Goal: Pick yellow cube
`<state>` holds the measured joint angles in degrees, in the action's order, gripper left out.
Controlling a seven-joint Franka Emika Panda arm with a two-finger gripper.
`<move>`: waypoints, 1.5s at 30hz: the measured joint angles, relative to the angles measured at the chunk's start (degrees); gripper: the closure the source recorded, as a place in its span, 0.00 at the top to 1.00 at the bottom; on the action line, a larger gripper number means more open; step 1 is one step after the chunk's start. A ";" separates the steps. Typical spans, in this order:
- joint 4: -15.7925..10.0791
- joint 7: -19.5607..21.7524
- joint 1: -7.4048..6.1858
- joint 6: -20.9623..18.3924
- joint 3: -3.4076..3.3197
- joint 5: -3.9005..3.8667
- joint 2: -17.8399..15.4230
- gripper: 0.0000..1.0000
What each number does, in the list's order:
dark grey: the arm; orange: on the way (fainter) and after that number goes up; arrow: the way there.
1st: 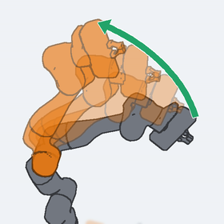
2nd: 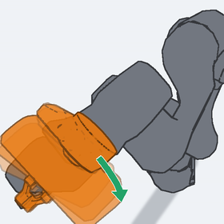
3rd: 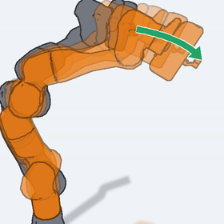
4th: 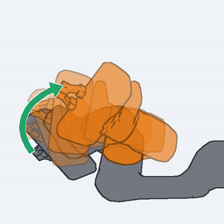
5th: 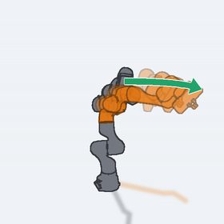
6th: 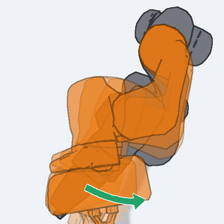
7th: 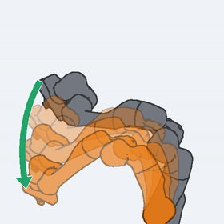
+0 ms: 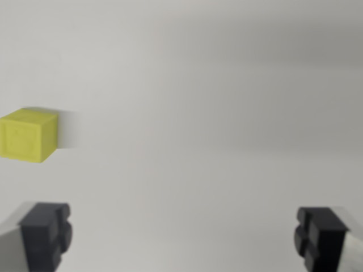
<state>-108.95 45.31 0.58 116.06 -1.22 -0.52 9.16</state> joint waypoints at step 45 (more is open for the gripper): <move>-11.71 12.04 -8.02 15.13 0.04 0.51 2.69 1.00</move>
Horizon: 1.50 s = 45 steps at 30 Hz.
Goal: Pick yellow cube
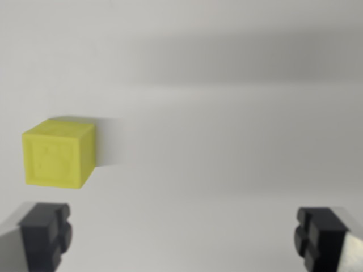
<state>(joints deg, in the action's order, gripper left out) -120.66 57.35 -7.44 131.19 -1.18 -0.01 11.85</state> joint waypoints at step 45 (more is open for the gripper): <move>-4.49 13.92 -9.97 15.90 0.00 0.81 10.56 1.00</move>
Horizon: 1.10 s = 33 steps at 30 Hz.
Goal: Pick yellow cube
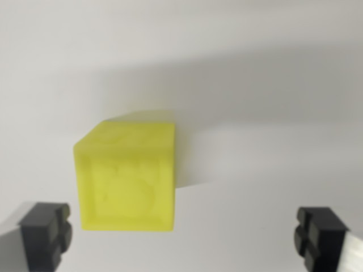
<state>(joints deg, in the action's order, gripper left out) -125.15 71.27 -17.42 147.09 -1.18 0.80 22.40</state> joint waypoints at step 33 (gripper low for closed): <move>1.96 5.31 -4.06 9.20 -0.02 0.78 10.83 1.00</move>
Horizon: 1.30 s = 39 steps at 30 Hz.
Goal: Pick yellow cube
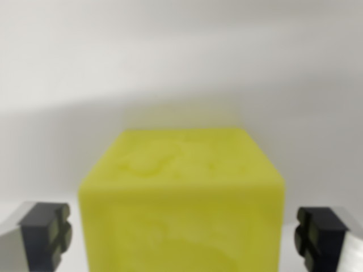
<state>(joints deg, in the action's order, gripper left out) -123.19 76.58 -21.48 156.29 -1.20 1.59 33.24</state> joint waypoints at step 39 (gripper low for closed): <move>-1.83 0.52 0.02 -5.44 -0.03 -0.43 -7.35 0.00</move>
<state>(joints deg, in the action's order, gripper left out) -125.02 77.10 -21.45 150.85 -1.23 1.15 25.89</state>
